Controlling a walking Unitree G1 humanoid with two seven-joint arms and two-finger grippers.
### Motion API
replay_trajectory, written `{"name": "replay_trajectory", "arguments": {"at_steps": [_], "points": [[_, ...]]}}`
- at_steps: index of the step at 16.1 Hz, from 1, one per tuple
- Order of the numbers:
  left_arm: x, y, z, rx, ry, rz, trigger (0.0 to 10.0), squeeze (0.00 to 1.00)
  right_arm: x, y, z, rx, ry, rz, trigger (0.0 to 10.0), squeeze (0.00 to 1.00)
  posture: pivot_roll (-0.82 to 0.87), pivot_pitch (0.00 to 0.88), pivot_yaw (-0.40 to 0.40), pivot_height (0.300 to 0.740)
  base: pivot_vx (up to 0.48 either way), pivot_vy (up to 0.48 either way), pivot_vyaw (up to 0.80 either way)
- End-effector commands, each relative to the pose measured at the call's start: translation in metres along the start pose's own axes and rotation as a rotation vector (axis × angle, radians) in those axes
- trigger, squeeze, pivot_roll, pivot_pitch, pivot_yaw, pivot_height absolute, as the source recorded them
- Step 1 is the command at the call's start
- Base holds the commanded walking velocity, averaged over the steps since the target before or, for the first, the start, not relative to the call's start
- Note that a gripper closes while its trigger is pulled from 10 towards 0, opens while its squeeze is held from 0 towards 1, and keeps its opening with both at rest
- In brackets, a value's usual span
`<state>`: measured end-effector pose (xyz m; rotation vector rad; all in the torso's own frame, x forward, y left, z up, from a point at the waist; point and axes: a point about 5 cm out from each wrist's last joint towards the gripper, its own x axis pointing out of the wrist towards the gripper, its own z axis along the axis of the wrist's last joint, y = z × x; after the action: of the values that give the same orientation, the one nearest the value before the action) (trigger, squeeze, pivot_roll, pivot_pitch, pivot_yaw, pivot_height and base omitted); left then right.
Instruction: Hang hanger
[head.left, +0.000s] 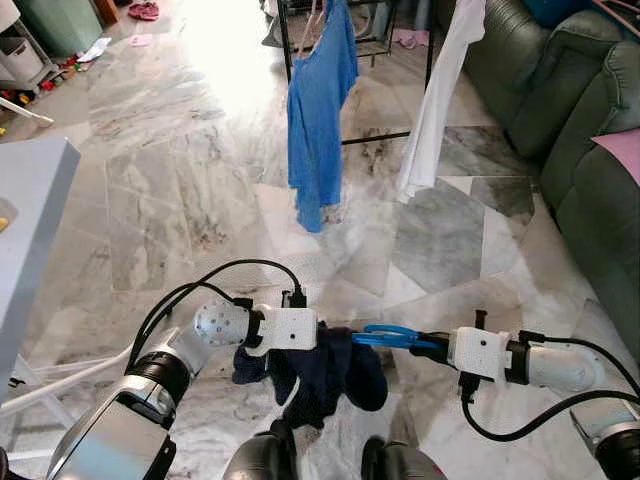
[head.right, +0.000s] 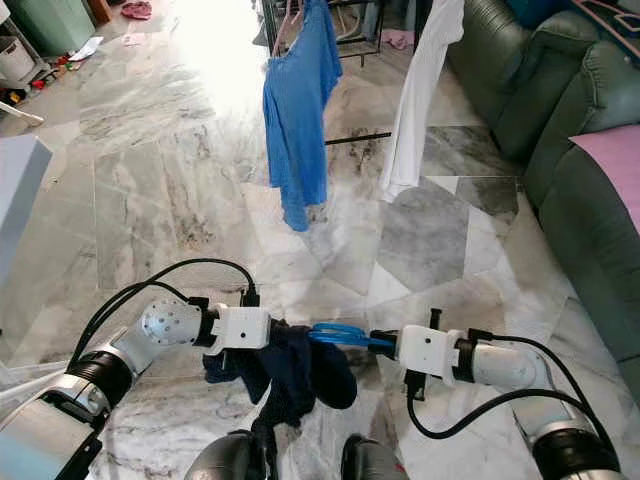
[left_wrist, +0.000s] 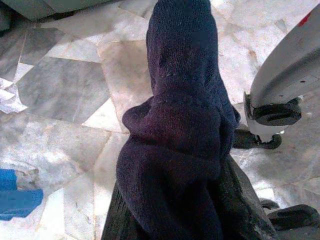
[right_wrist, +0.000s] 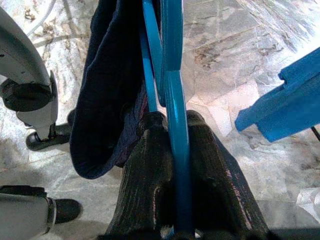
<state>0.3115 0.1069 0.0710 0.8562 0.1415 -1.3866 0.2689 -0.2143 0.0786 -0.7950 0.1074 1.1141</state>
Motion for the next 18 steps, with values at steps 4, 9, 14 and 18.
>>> {"name": "replay_trajectory", "arguments": {"at_steps": [4, 9, 14, 18], "points": [[0.0, -0.008, -0.005, -0.027, 0.01, -0.027, 0.0, 0.0, 0.001, -0.004, 0.002, 0.046, -0.027, -0.025, 10.0, 0.0, -0.14, 0.212, 0.085, 0.74, 0.0, 0.0, 0.0], [-0.002, -0.007, -0.006, -0.028, 0.016, -0.015, 0.0, 0.0, -0.004, 0.0, 0.0, 0.119, -0.003, 0.065, 10.0, 1.0, -0.14, 0.219, 0.087, 0.74, 0.0, 0.0, 0.0], [-0.009, -0.004, -0.014, -0.048, 0.055, 0.023, 0.0, 0.0, -0.014, -0.01, 0.0, 0.101, 0.04, 0.059, 10.0, 1.0, -0.14, 0.217, 0.089, 0.74, 0.0, 0.0, 0.0], [-0.013, 0.0, -0.02, -0.076, 0.085, 0.094, 0.0, 0.0, -0.028, -0.032, 0.006, 0.037, 0.073, -0.007, 10.0, 1.0, -0.14, 0.217, 0.089, 0.74, 0.0, 0.0, 0.0]]}}
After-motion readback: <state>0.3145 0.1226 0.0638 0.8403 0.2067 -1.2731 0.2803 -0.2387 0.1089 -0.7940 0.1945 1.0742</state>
